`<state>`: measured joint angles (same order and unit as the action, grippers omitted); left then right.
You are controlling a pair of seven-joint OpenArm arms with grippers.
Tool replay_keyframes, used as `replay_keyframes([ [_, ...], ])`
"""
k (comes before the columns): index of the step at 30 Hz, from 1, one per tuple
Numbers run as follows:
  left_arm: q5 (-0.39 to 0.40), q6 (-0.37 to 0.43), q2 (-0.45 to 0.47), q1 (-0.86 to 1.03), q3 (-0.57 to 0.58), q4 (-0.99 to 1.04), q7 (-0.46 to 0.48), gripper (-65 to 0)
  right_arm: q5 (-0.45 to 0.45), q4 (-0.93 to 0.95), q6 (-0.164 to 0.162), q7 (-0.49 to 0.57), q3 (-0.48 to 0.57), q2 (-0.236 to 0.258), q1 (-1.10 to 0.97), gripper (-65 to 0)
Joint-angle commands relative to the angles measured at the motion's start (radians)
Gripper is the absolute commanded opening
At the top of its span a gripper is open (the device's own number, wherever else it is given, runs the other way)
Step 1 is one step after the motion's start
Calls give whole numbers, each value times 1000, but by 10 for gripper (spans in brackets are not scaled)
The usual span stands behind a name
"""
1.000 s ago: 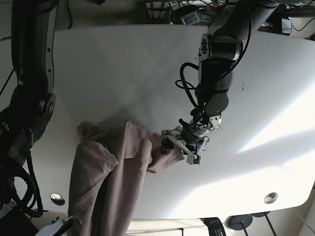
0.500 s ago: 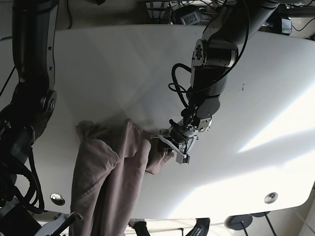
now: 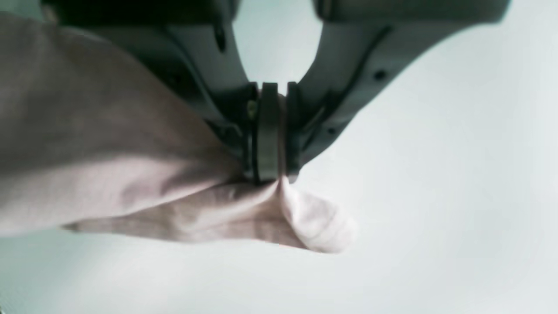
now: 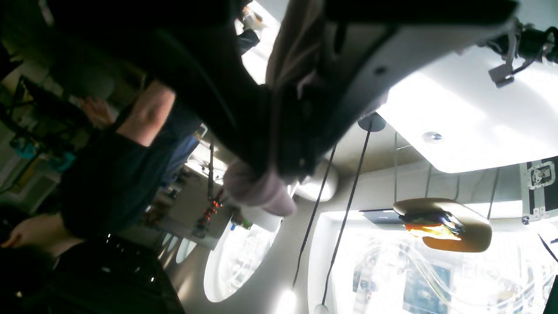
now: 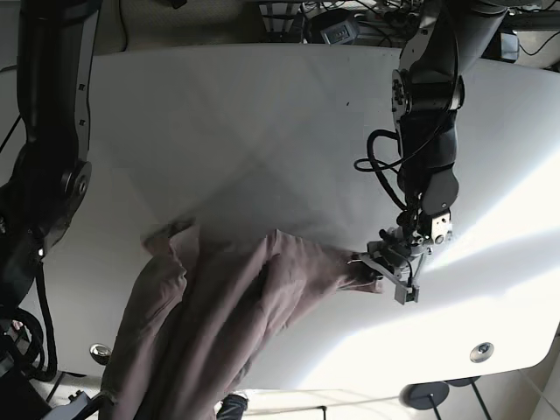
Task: Fold the T-shirt properly
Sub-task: 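Stretch the mauve shirt between both grippers and lay it across the table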
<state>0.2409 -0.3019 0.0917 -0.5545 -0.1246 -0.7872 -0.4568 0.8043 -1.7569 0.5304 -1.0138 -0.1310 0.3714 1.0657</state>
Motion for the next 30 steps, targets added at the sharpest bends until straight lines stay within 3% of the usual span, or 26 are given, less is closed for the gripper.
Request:
replay_keyframes([
  [1, 51, -12, 23, -17, 3, -122, -29, -650, 3, 35, -10, 49, -22, 19, 18, -631],
  [3, 76, -12, 46, -16, 3, -228, -86, -650, -32, 81, -40, 77, -22, 21, -2, -631],
  [5, 99, -12, 72, -16, 0, -332, -142, -650, -93, 124, -43, 103, -20, 13, -9, -631],
  [8, 117, -7, 125, -29, -8, -524, -224, -650, -271, 282, -39, 194, -19, -48, -3, -631],
  [13, 110, -7, 174, -190, -157, -541, -280, -650, -406, 515, -39, 310, -17, -105, 89, -631],
  [15, 116, -7, 220, -264, -165, -513, -297, -650, -435, 572, -39, 346, -17, -119, 143, -631],
  [20, 116, -9, 345, -480, -168, -423, -299, -650, -443, 619, -39, 349, -17, -139, 240, -631],
  [23, 116, -10, 397, -513, -168, -412, -300, -650, -441, 567, -39, 346, -20, -139, 222, -631],
  [27, 168, -12, 443, -444, -192, -423, -334, -650, -438, 391, -40, 295, -26, -139, 0, -631],
  [30, 269, -7, 454, -272, -283, -515, -360, -650, -346, 251, -48, 287, -26, -137, -224, -631],
])
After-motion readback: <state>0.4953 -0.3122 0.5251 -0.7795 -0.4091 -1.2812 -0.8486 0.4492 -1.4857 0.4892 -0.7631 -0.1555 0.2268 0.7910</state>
